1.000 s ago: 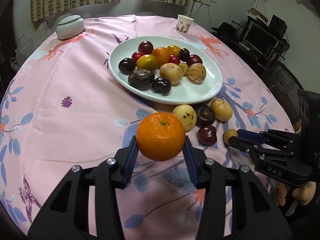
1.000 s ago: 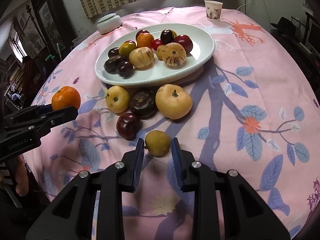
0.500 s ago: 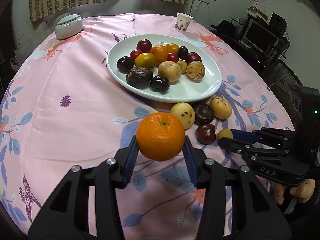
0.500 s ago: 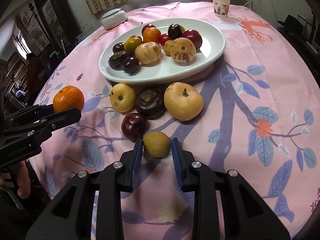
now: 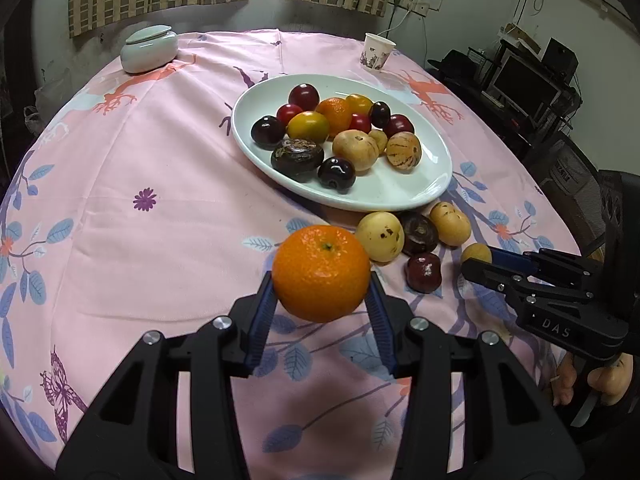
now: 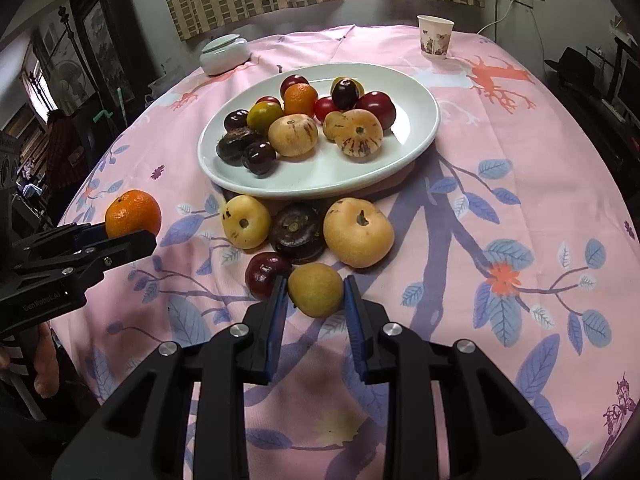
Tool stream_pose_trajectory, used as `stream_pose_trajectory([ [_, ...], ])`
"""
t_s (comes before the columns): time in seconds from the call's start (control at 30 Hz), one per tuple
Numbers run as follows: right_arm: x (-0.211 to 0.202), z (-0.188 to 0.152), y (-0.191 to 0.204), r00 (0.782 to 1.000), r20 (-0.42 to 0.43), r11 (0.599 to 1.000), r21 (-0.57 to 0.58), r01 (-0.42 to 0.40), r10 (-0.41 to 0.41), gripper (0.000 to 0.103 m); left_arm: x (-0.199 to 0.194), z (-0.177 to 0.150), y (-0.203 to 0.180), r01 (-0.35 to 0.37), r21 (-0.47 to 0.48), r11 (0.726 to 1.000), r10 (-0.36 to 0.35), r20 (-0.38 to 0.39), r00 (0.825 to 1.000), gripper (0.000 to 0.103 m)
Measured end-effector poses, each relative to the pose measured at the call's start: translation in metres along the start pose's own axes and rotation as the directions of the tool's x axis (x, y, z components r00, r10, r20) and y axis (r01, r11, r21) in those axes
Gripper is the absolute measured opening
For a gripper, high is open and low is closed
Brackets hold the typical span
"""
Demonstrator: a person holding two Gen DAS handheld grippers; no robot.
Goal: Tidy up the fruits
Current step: 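Carry the yellow-green fruit with the right gripper while the left carries an orange toward the plate, then lower the orange and yellow-green fruit onto the plate and open both grippers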
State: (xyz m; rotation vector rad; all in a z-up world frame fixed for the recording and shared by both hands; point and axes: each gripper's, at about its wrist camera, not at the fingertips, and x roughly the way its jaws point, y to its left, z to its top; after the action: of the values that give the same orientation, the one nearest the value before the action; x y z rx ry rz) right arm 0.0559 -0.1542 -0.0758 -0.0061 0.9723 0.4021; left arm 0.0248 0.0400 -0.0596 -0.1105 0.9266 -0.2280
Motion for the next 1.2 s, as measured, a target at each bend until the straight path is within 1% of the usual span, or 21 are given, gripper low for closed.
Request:
stream_pose_trajectory([
  [0.13,-0.003,0.006,0.0,1.0,0.012,1.0,-0.008,-0.008,0.008,0.029,-0.001,0.002,0.0,-0.001,0.004,1.0,0.001,0.004,1.0,0.045],
  [0.23,-0.005,0.018,0.002,1.0,0.017,0.999,-0.025,-0.022,0.022,0.029,-0.002,0.013,-0.001,-0.007,0.017,1.0,0.007,0.004,1.0,0.045],
  [0.33,-0.007,0.042,0.008,0.999,0.031,0.997,-0.075,-0.029,0.031,0.029,-0.004,0.037,0.001,0.0,0.034,0.999,-0.001,0.012,1.0,0.045],
  [0.43,-0.001,0.074,0.014,0.999,0.045,0.993,-0.112,-0.019,0.024,0.029,0.001,0.071,0.007,0.005,0.036,0.999,-0.006,0.02,1.0,0.045],
  [0.5,0.009,0.099,0.019,0.998,0.047,0.99,-0.137,-0.024,0.031,0.029,0.013,0.095,0.01,-0.018,0.042,0.999,0.017,0.02,1.0,0.045],
  [0.57,0.022,0.119,0.025,0.998,0.057,0.987,-0.163,0.007,0.002,0.029,0.029,0.118,0.013,-0.049,0.048,0.998,0.049,0.02,0.999,0.045],
  [0.63,0.037,0.132,0.027,0.998,0.058,0.983,-0.179,0.037,-0.027,0.029,0.049,0.138,0.017,-0.082,0.048,0.996,0.081,0.014,0.997,0.045],
  [0.67,0.046,0.136,0.025,0.998,0.048,0.984,-0.173,0.036,-0.028,0.029,0.059,0.145,0.019,-0.092,0.047,0.995,0.092,0.003,0.996,0.045],
  [0.73,0.058,0.141,0.02,1.0,0.025,0.988,-0.154,0.021,-0.017,0.029,0.078,0.156,0.024,-0.095,0.037,0.995,0.096,-0.028,0.995,0.045],
  [0.8,0.066,0.143,0.015,1.0,0.015,0.989,-0.144,0.023,-0.021,0.029,0.091,0.162,0.026,-0.094,0.039,0.995,0.095,-0.045,0.994,0.045],
  [0.9,0.071,0.146,0.012,0.999,0.025,0.989,-0.147,0.033,-0.03,0.029,0.104,0.168,0.025,-0.087,0.04,0.995,0.089,-0.057,0.994,0.046],
  [0.93,0.071,0.147,0.011,0.999,0.03,0.988,-0.148,0.042,-0.038,0.031,0.107,0.169,0.025,-0.086,0.04,0.995,0.088,-0.056,0.994,0.046],
  [0.97,0.072,0.15,0.01,0.998,0.035,0.988,-0.147,0.047,-0.042,0.051,0.108,0.17,0.025,-0.094,0.04,0.995,0.096,-0.052,0.994,0.046],
  [1.0,0.071,0.15,0.01,0.998,0.046,0.988,-0.142,0.053,-0.047,0.064,0.108,0.172,0.024,-0.109,0.044,0.993,0.111,-0.044,0.993,0.047],
  [1.03,0.067,0.15,0.009,0.996,0.07,0.989,-0.134,0.069,-0.06,0.08,0.105,0.172,0.023,-0.119,0.047,0.992,0.12,-0.028,0.992,0.058],
  [1.07,0.062,0.15,0.009,0.991,0.1,0.987,-0.13,0.099,-0.086,0.09,0.1,0.173,0.021,-0.126,0.049,0.991,0.126,-0.007,0.992,0.081],
  [1.1,0.058,0.15,0.01,0.987,0.118,0.983,-0.135,0.122,-0.106,0.094,0.091,0.173,0.019,-0.133,0.053,0.99,0.132,0.025,0.991,0.089],
  [1.13,0.054,0.149,0.011,0.984,0.128,0.979,-0.146,0.139,-0.121,0.098,0.08,0.172,0.017,-0.146,0.053,0.988,0.143,0.062,0.988,0.095],
  [1.2,0.043,0.146,0.014,0.979,0.14,0.971,-0.168,0.169,-0.147,0.101,0.061,0.171,0.013,-0.166,0.059,0.984,0.159,0.104,0.982,0.098],
])
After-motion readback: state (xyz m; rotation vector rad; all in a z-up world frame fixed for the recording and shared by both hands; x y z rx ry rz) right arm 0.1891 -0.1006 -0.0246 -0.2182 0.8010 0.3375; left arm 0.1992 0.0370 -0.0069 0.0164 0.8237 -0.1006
